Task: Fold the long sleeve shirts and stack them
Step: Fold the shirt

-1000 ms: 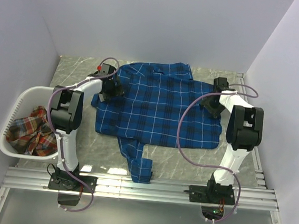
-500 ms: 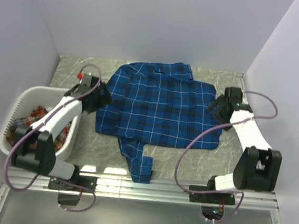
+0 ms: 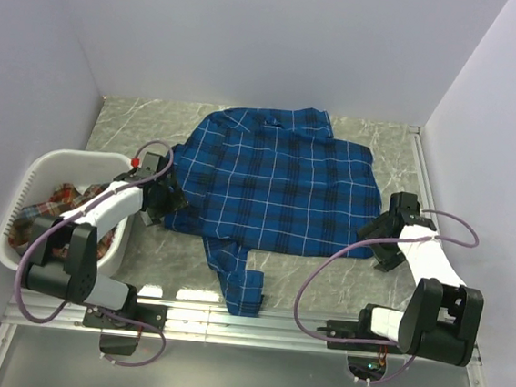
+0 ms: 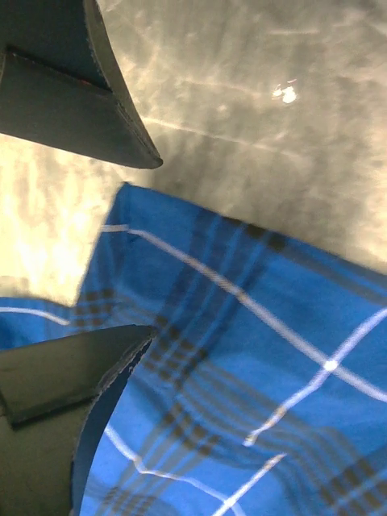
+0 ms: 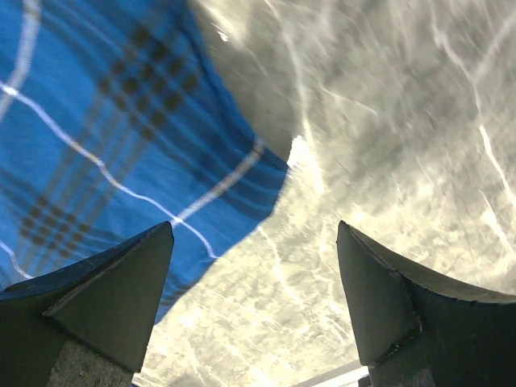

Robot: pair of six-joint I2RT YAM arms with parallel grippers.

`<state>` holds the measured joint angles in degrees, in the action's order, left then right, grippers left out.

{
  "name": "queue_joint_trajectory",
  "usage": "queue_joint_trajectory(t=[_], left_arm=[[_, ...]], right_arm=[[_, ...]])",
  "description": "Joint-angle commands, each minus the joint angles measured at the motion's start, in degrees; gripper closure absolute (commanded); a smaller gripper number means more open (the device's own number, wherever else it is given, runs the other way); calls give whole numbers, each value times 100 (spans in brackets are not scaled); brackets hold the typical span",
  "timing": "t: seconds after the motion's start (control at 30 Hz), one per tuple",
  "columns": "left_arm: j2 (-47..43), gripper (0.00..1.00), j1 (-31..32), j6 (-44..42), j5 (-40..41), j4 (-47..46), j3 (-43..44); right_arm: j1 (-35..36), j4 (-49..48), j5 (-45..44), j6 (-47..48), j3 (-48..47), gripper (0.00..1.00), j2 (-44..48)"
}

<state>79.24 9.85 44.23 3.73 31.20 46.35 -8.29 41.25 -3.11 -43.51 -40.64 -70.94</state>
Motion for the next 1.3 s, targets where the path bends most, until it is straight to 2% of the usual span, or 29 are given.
queue_joint_trajectory(t=[0.0, 0.3, 0.53, 0.7, 0.73, 0.8, 0.83, 0.9, 0.93, 1.0, 1.03, 1.1, 1.13, 1.27], left_arm=[[284, 16, -44, 16, 58, 9, -38], [653, 22, -44, -89, -170, -132, -38], [838, 29, -44, -151, -320, -184, -3], [900, 34, -44, -169, -320, -211, -12], [891, 38, -44, -169, -320, -220, -3], [882, 42, -44, -178, -320, -228, -3], [874, 47, -44, -178, -329, -220, 6], [847, 52, -44, -204, -408, -246, 6], [821, 60, -44, -204, -425, -255, 6], [707, 72, -44, -222, -434, -202, 67], [654, 84, -44, -239, -434, -150, 93], [522, 97, -62, -300, -391, 69, 286], [435, 99, -53, -353, -382, 140, 435], [303, 99, -62, -432, -399, 535, 787]], right_arm=[[-41, -65, 74, -158, 109, 11, 194], [-120, -381, 110, -378, 443, 13, -43], [-199, -978, 214, -650, 531, 15, -236], [-199, -1418, 285, -826, 628, 20, -544], [-199, -1505, 294, -870, 645, 21, -579], [-199, -1568, 294, -896, 672, 27, -684], [-199, -1577, 294, -914, 672, 30, -702], [-208, -1568, 242, -905, 663, 41, -702], [-199, -1490, 180, -870, 619, 54, -694], [-208, -1323, -82, -765, 505, 69, -597], [-216, -1087, -162, -712, 331, 84, -562], [-260, -822, -382, -537, 128, 94, -439], [-278, -603, -435, -475, -56, 100, -308], [-304, -215, -611, -334, -391, 100, 18]])
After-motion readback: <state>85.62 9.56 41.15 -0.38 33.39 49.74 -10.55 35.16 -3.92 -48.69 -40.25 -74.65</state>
